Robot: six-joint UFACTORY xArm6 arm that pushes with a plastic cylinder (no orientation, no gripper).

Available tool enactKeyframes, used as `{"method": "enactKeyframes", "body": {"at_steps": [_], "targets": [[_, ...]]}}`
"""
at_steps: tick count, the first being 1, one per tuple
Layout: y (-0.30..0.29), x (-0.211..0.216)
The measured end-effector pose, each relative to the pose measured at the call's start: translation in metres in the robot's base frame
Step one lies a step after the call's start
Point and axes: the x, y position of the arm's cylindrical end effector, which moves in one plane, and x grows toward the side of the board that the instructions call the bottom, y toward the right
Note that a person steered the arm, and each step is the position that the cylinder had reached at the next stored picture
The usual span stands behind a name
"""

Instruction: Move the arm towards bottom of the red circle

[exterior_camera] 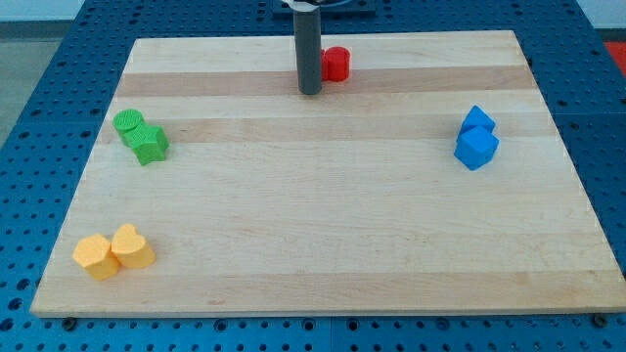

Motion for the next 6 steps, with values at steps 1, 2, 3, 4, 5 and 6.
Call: {"method": "enactKeyframes", "body": {"at_steps": [1,2,3,4,5,6], "targets": [[0.0,-0.013],[-0.006,-0.016],[-0.015,-0.004],[0.005,0.009],[0.035,0.001],[0.048,-0.013]]}}
